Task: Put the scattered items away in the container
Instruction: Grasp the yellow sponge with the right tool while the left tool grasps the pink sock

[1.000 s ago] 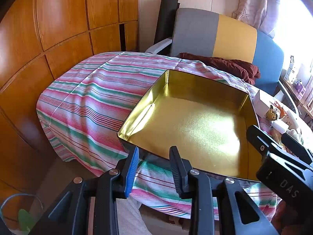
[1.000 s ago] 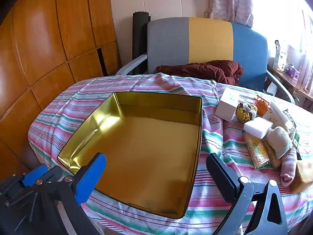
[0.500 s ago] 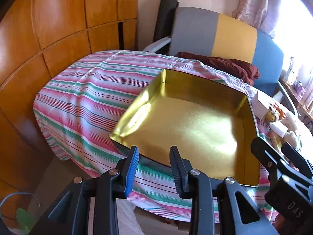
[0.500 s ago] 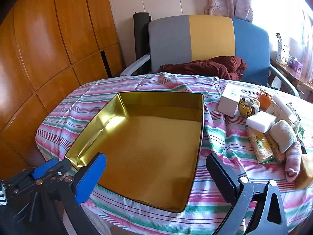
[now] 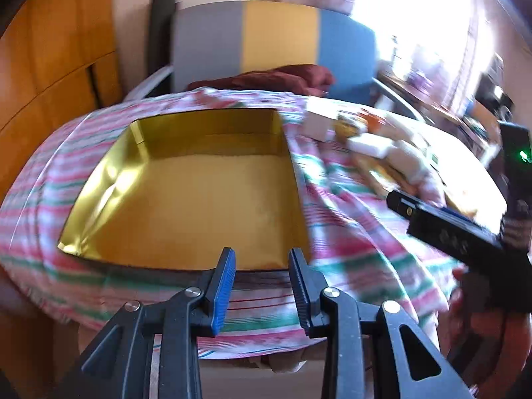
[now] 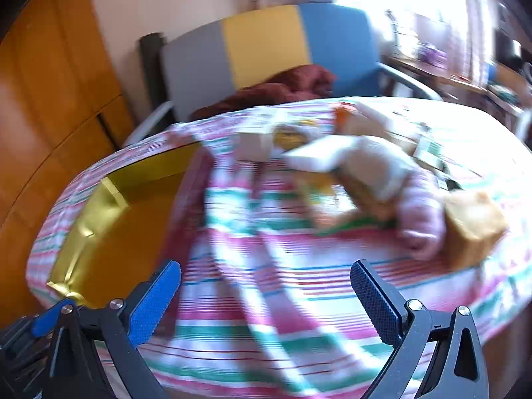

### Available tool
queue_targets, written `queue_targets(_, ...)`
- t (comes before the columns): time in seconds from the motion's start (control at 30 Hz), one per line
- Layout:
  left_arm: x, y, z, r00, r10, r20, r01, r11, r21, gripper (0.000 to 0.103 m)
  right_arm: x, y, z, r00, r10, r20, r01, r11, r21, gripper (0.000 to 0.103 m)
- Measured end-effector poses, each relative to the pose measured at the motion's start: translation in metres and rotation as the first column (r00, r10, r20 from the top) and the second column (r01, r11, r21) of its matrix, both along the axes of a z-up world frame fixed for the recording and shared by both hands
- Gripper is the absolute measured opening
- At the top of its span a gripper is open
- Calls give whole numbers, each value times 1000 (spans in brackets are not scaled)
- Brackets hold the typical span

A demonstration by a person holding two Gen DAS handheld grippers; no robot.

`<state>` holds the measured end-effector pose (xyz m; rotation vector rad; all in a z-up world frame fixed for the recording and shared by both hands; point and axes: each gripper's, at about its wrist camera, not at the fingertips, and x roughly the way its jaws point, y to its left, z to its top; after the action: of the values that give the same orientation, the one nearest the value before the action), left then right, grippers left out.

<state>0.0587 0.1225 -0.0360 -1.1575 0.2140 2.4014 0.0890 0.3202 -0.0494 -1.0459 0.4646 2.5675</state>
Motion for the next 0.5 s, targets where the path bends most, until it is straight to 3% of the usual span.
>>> queue_targets(0.23,12,39,-4,988,-157,2,157,986,-60,34,40,65,-3,987,-163,-4,162,975,150,103)
queue_targets(0.5,1,64,7,976,-215,17,215,977,-9,34,78,122,-9,944,-328,-34,329,929,167,103)
